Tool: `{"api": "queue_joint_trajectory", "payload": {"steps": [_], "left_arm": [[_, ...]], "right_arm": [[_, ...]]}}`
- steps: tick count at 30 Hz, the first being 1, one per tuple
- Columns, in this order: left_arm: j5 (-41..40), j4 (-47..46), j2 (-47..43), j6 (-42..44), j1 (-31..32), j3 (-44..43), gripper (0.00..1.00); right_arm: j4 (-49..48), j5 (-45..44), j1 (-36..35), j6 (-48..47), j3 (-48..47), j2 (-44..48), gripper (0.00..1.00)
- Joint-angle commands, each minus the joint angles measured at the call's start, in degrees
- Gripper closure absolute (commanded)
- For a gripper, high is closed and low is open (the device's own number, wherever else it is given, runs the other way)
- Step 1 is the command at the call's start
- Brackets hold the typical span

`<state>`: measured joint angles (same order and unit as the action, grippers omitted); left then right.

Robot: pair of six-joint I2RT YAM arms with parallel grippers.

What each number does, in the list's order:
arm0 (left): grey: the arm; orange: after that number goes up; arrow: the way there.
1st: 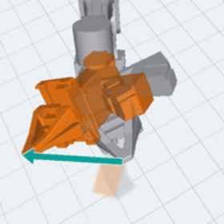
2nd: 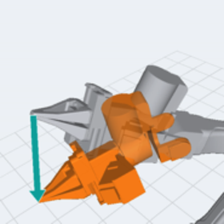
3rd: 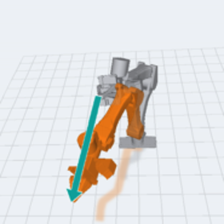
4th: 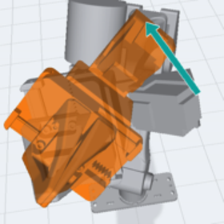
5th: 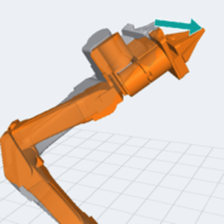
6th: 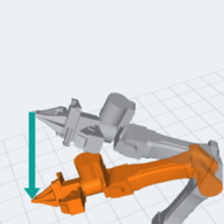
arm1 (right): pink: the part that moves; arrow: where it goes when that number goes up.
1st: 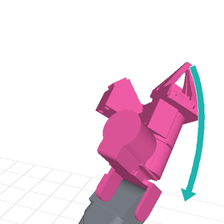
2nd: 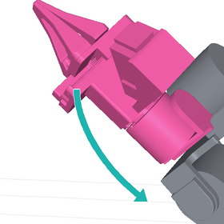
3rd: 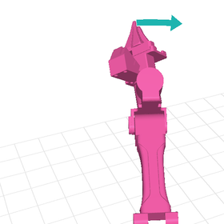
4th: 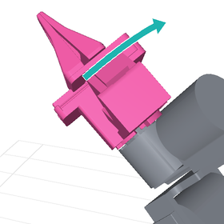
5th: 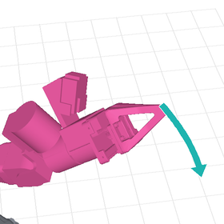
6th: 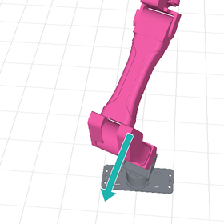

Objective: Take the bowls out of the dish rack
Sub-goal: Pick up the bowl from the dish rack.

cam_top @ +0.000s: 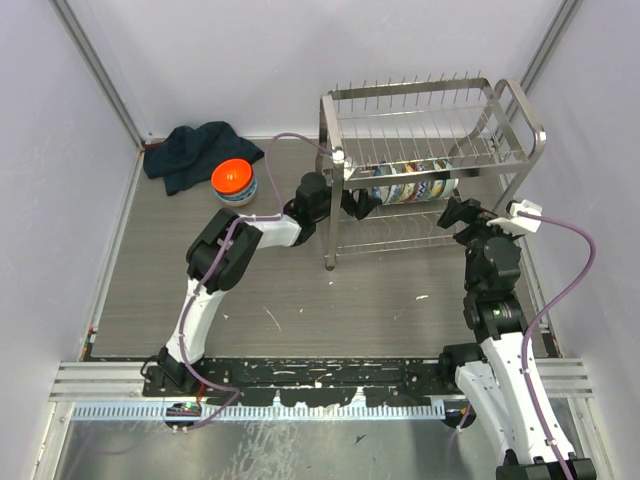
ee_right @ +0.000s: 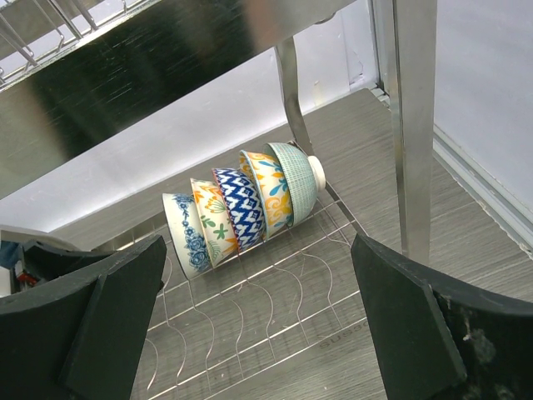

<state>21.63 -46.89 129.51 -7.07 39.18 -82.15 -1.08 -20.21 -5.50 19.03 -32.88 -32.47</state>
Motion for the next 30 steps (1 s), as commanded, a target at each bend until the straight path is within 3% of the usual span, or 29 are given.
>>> {"api": "queue_joint_trajectory", "payload": {"steps": [1, 19, 30], "left_arm": [[-2.25, -0.53, 2.40, 1.09, 0.75, -3.38, 0.25], [-5.50, -1.62, 7.55, 1.19, 2.64, -9.57, 0.28], [-6.61, -1.88, 9.67, 0.28, 3.27, -12.35, 0.36]], "right_arm": [[-1.52, 0.54, 0.13, 0.04, -0.86, 1.29, 0.00], [-1.37, 0.80, 0.15, 0.13, -0.87, 1.71, 0.00], [-1.45, 0.84, 0.14, 0.13, -0.81, 1.64, 0.00]]}}
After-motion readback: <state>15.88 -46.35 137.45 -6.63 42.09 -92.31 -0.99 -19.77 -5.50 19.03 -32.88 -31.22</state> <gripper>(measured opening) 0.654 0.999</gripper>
